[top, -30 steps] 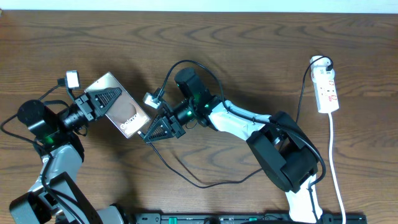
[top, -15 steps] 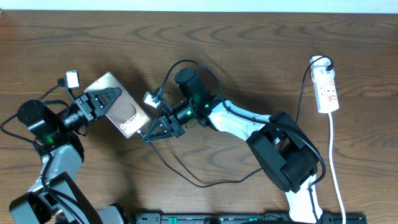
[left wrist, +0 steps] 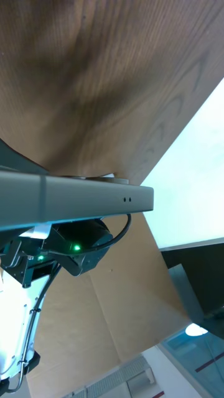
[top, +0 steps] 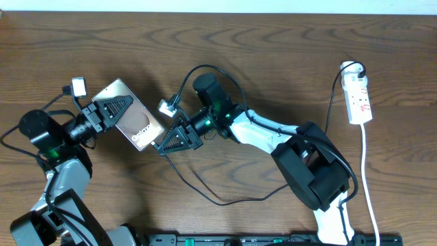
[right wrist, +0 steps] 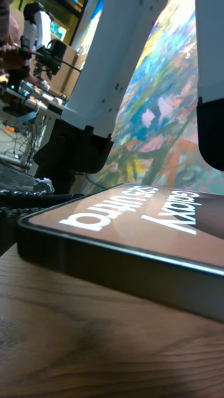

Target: Plug charger to phone and switch on socket

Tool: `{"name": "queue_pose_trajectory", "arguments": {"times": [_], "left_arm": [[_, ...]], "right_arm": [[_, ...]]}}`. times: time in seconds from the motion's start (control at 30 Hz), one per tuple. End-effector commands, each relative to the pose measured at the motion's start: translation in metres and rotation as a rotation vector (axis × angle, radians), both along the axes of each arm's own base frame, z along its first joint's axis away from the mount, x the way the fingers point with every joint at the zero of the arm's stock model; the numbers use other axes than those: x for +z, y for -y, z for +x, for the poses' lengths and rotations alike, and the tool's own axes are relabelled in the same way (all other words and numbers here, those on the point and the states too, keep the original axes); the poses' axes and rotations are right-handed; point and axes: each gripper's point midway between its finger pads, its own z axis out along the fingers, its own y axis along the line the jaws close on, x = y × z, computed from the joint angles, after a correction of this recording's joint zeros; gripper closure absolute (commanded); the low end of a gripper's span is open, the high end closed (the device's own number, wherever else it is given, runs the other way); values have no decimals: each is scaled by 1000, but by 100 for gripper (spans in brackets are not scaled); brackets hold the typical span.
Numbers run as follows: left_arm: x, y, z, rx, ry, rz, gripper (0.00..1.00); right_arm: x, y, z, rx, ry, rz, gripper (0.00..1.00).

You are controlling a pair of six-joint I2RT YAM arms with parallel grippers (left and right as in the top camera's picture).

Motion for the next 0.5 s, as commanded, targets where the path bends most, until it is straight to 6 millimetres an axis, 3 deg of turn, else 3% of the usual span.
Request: {"name": "queue_pose_trajectory", "arguments": {"times": [0.0,0.47], "left_arm": [[3,4,-4,-38,18,8,93],[3,4,-4,-38,18,8,93]], "right_arm": [[-1,2,10,-33,0,-10,99],[-3,3,16,-55,3,-17,99]]}}
